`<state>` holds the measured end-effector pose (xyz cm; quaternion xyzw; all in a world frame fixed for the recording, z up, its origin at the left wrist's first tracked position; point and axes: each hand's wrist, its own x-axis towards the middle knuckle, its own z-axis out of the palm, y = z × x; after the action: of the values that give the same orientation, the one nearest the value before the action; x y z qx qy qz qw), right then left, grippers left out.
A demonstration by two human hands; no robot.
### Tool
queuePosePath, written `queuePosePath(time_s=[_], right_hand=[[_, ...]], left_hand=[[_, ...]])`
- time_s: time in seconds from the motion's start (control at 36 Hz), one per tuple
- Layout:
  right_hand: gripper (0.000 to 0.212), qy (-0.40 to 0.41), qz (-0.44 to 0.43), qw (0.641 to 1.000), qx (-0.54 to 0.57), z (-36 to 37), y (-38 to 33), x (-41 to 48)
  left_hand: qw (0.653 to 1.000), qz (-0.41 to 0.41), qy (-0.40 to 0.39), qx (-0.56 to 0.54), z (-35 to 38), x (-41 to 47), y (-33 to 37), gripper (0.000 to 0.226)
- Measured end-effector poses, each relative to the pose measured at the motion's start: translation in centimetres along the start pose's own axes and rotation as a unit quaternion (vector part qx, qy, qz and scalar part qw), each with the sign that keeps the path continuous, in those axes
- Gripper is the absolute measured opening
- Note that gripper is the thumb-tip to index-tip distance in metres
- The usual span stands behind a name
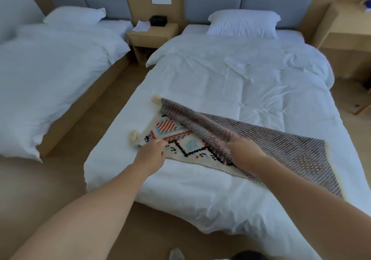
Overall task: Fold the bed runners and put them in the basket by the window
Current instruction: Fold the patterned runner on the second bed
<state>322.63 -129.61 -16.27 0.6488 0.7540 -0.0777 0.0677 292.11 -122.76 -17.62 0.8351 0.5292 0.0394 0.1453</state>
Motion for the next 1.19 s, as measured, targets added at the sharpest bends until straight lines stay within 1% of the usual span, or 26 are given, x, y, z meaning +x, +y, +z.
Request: queuePosePath(time_s=[0.11,0.25,0.39,0.56,0.72,0.92,1.03,1.19], right_hand=[[0.027,0.001,0.005,1.000,-0.007,-0.7,-4.1,2.2],[0.025,0.000,0.016,1.000,-0.018,-1.3,-6.2,3.9],[0.023,-0.006,0.013,1.000,-0.011,-0.6,-6.0,5.4],[0.027,-0.028,0.030,0.999,0.021,0.5,-4.3,8.8],[0.031,-0.044,0.023,0.998,0.040,1.5,-4.6,12.7],[0.028,-0.067,0.037,0.996,0.041,1.6,-5.9,17.2],[0.034,-0.079,0.057,0.994,0.044,2.2,-6.9,20.6],[0.034,-0.109,0.129,0.984,0.047,5.5,-7.7,26.9]], left_hand=[[1.000,0.006,0.007,0.004,-1.3,0.6,-4.4,0.035],[1.000,0.019,0.012,-0.004,-1.9,2.5,-6.4,0.036],[0.999,0.035,0.002,-0.006,-1.3,4.7,-6.8,0.036],[0.999,0.044,-0.022,0.005,-1.4,7.0,-7.2,0.034],[0.998,0.027,-0.039,0.036,-2.7,9.6,-9.4,0.039],[0.997,0.031,-0.065,0.034,-2.1,13.3,-12.8,0.037],[0.995,0.064,-0.077,0.029,-0.9,17.3,-15.2,0.037],[0.985,0.135,-0.110,0.012,3.0,25.0,-18.9,0.038]])
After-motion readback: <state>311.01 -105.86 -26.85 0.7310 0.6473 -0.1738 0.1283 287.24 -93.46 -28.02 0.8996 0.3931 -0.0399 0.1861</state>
